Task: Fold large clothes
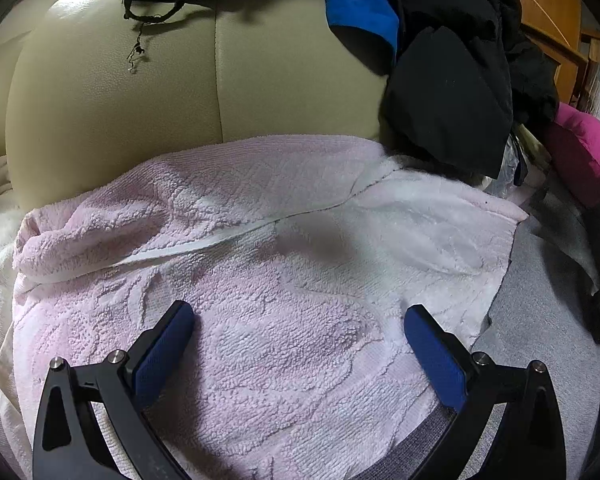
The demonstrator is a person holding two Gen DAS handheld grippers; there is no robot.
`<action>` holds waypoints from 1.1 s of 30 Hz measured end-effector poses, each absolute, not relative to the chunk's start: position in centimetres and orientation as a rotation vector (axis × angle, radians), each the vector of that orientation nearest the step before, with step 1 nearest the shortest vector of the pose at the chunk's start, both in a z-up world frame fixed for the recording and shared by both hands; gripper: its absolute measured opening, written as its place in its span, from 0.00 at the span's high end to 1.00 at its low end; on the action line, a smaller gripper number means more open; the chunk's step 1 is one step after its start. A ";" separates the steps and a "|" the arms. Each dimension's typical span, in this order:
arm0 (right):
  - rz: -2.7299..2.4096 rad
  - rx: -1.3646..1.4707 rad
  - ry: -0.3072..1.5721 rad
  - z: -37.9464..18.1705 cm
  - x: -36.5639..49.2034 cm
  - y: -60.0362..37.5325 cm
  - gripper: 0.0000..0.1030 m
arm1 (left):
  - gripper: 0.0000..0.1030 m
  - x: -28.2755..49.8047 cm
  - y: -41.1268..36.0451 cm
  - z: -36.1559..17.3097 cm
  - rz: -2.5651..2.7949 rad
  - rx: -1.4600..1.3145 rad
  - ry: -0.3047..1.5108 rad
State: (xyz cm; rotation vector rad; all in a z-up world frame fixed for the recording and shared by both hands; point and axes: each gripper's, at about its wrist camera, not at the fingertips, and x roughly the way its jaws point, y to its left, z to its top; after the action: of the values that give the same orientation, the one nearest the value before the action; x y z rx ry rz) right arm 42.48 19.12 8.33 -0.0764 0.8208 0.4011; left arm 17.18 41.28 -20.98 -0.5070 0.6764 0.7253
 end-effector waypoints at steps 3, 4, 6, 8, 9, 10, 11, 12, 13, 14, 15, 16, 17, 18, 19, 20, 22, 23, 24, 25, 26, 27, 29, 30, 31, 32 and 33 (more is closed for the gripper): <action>0.316 -0.055 0.793 10.9 41.6 12.7 0.88 | 0.00 17.4 41.5 -20.9 0.722 -0.511 0.688; 0.280 -0.044 0.785 11.6 41.2 10.2 0.88 | 0.00 17.5 41.6 -20.8 0.720 -0.513 0.691; 0.226 -0.022 0.773 12.4 40.8 6.1 0.88 | 0.00 17.6 41.9 -20.7 0.716 -0.518 0.694; 0.172 0.003 0.759 13.0 40.2 1.7 0.88 | 0.00 17.7 42.1 -20.7 0.713 -0.522 0.694; 0.151 0.015 0.756 13.1 40.3 -0.2 0.88 | 0.00 17.9 42.2 -20.7 0.714 -0.521 0.698; 0.130 0.029 0.756 13.0 40.1 -2.3 0.88 | 0.00 18.1 42.2 -20.7 0.718 -0.516 0.705; 0.107 0.036 0.759 12.9 39.8 -4.3 0.88 | 0.00 18.3 42.2 -20.7 0.723 -0.509 0.714; 0.087 0.036 0.766 12.7 39.7 -6.1 0.88 | 0.00 18.5 42.2 -20.7 0.728 -0.501 0.722; 0.073 0.040 0.775 12.3 39.4 -7.5 0.88 | 0.00 18.6 42.2 -20.8 0.732 -0.496 0.726; 0.058 0.051 0.791 11.5 39.1 -9.5 0.88 | 0.00 18.7 42.2 -20.8 0.734 -0.493 0.730; 0.045 0.057 0.805 10.6 38.7 -11.1 0.88 | 0.00 18.9 42.2 -20.8 0.736 -0.490 0.734; 0.031 0.057 0.827 9.3 38.4 -12.7 0.88 | 0.00 19.0 42.2 -20.8 0.739 -0.485 0.739; 0.019 0.055 0.851 7.8 38.2 -14.1 0.88 | 0.00 19.2 42.2 -20.8 0.742 -0.482 0.743; 0.005 0.054 0.878 6.2 38.0 -15.5 0.88 | 0.00 19.3 42.2 -20.8 0.743 -0.479 0.746; -0.006 0.055 0.899 4.8 38.0 -16.5 0.88 | 0.00 19.4 42.1 -21.0 0.745 -0.478 0.748; -0.017 0.059 0.922 3.4 37.9 -17.7 0.88 | 0.00 19.6 42.1 -21.1 0.747 -0.473 0.753; -0.041 0.055 0.973 0.1 37.6 -20.0 0.88 | 0.00 19.9 42.0 -21.2 0.751 -0.469 0.758; -0.050 0.066 0.997 -1.5 37.6 -20.9 0.88 | 0.00 20.1 41.9 -21.2 0.752 -0.467 0.759; -0.057 0.078 1.014 -2.8 37.6 -21.6 0.88 | 0.00 20.3 41.9 -21.3 0.754 -0.463 0.762; -0.059 0.088 1.023 -3.9 37.5 -22.1 0.88 | 0.00 20.4 41.9 -21.3 0.756 -0.461 0.763; -0.060 0.102 1.032 -4.7 37.4 -22.7 0.88 | 0.00 20.5 41.9 -21.4 0.757 -0.459 0.764; -0.059 0.115 1.037 -5.3 37.2 -23.2 0.88 | 0.00 20.6 41.9 -21.4 0.759 -0.457 0.766; -0.047 0.145 1.032 -5.7 36.7 -23.5 0.88 | 0.00 20.7 41.9 -21.5 0.760 -0.456 0.768; -0.032 0.163 1.018 -5.3 36.5 -23.8 0.88 | 0.00 20.8 42.0 -21.6 0.760 -0.455 0.769; -0.019 0.171 1.003 -4.7 36.3 -23.8 0.88 | 0.00 20.9 41.8 -21.6 0.761 -0.453 0.771; -0.001 0.178 0.977 -3.8 36.0 -23.8 0.88 | 0.00 20.5 41.6 -21.4 0.761 -0.452 0.772; 0.012 0.183 0.958 -3.2 35.9 -23.8 0.88 | 0.00 20.6 41.6 -21.4 0.763 -0.450 0.775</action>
State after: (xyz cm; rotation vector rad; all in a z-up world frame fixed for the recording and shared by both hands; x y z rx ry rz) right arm 35.91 -23.83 -3.24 0.1829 0.9578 0.0116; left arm 20.61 41.61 -21.40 -0.4502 0.7754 0.7627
